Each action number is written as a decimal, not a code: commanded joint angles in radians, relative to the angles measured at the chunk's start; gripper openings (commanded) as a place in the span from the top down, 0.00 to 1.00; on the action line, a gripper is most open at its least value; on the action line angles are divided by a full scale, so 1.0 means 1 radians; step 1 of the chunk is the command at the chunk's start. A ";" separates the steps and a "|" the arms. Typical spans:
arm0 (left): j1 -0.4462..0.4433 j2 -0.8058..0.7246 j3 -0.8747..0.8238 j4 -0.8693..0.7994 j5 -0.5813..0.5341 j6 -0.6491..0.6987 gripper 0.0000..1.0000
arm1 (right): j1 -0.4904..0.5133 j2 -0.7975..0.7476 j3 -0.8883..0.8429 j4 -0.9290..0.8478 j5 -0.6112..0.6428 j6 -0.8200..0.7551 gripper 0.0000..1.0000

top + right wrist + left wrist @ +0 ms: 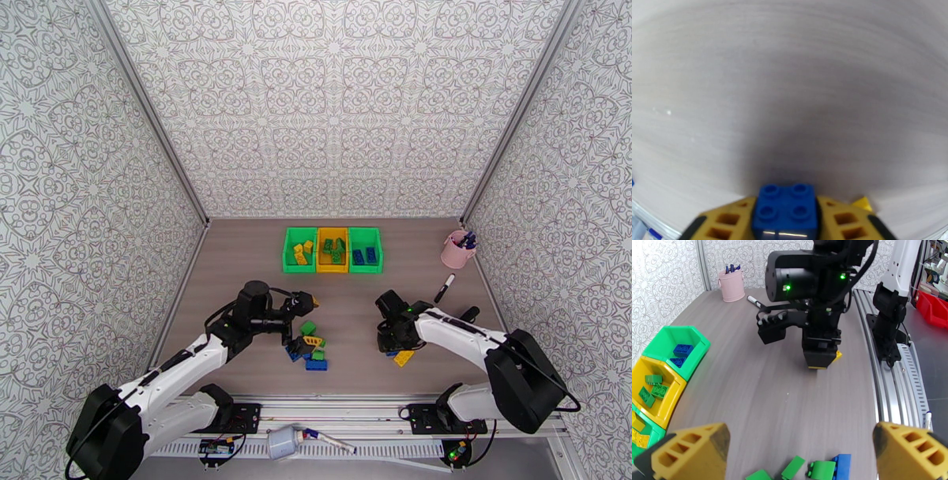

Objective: Sort the legos into containers by color

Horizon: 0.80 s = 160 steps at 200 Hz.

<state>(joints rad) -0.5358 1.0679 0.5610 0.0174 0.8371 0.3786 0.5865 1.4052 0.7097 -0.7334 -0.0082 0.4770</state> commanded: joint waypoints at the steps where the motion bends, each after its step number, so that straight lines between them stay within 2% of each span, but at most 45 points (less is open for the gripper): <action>1: 0.004 0.002 0.026 -0.007 0.019 0.003 0.00 | 0.008 -0.013 -0.004 0.009 0.012 0.019 0.63; 44: 0.006 -0.005 0.026 0.001 0.036 -0.001 0.00 | 0.011 -0.046 0.026 0.023 0.036 0.017 0.70; 83: 0.008 -0.004 0.023 0.009 0.031 -0.009 0.00 | 0.013 -0.078 0.087 0.107 0.074 -0.026 0.71; 116: 0.000 -0.022 0.009 0.039 -0.021 -0.026 0.00 | 0.013 -0.043 0.170 0.220 0.122 -0.028 0.71; 160: 0.005 -0.047 -0.021 0.145 -0.146 -0.142 0.00 | 0.008 0.064 0.292 0.377 0.211 -0.052 0.73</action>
<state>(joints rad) -0.5339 1.0428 0.5583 0.0898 0.7780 0.3130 0.5903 1.4055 0.9291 -0.4786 0.1184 0.4480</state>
